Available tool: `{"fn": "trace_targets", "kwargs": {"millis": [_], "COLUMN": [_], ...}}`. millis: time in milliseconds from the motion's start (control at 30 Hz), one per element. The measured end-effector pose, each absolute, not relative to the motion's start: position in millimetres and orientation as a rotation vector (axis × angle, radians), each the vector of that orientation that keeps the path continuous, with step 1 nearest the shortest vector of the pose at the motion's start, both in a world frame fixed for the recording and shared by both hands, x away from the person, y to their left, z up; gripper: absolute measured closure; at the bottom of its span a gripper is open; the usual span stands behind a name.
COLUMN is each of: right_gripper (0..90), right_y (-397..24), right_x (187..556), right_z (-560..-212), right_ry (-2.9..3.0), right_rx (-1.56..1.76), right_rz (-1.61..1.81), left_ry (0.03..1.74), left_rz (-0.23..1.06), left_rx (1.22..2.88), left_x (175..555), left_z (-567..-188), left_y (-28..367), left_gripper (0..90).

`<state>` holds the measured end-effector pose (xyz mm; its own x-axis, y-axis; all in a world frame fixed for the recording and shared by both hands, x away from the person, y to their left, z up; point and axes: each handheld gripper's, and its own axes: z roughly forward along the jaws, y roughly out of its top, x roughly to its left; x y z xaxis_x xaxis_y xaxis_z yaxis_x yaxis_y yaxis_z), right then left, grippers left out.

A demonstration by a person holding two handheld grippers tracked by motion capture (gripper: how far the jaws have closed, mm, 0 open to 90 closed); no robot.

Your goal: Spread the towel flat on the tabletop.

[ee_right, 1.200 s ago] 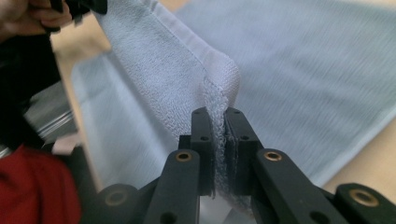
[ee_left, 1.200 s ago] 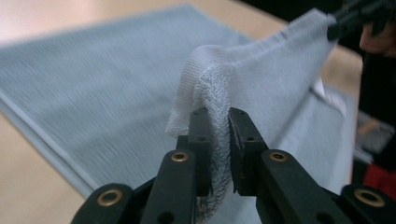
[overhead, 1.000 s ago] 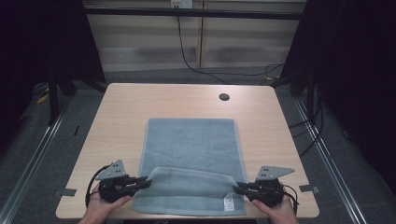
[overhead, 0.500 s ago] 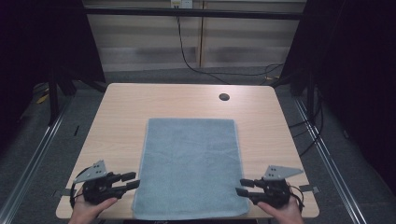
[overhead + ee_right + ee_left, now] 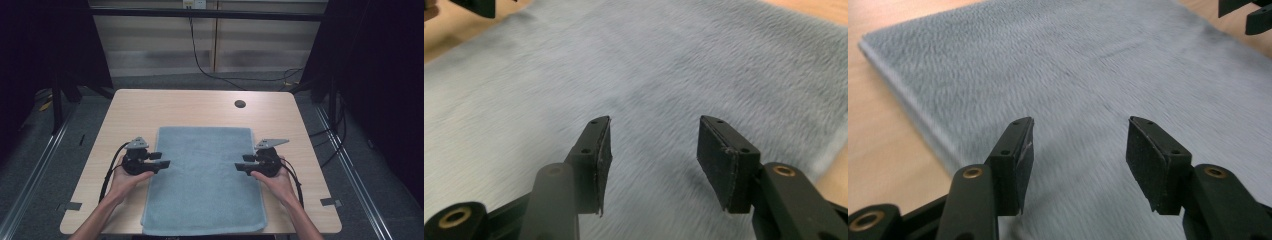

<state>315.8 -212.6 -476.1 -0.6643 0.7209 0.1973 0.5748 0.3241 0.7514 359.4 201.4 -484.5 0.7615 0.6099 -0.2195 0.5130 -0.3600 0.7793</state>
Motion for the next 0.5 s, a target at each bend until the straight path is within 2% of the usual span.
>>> {"fn": "trace_targets", "kwargs": {"millis": [67, 200, 400, 500], "right_gripper": [48.3, 49.3, 49.6, 49.7], "right_y": [-209.2, -208.4, -206.4, -206.3], "right_x": [325.0, 330.8, 318.2, 305.9], "right_z": [-481.0, -496.3, -501.7, -500.4], "right_ry": [2.402, 2.411, 2.434, 2.465], "right_rx": [1.209, 1.251, 1.229, 1.210], "right_rz": [1.223, 1.170, 1.139, 1.130], "left_ry": [0.854, 0.817, 0.792, 0.788], "left_rz": [0.132, 0.173, 0.196, 0.148], "left_rx": [2.015, 2.112, 2.104, 2.116], "left_x": [363.0, 361.0, 346.8, 332.2], "left_z": [-487.2, -505.5, -508.3, -506.0], "left_y": [199.3, 188.8, 192.8, 196.8], "left_gripper": [44.8, 45.5, 48.7, 48.8]}}
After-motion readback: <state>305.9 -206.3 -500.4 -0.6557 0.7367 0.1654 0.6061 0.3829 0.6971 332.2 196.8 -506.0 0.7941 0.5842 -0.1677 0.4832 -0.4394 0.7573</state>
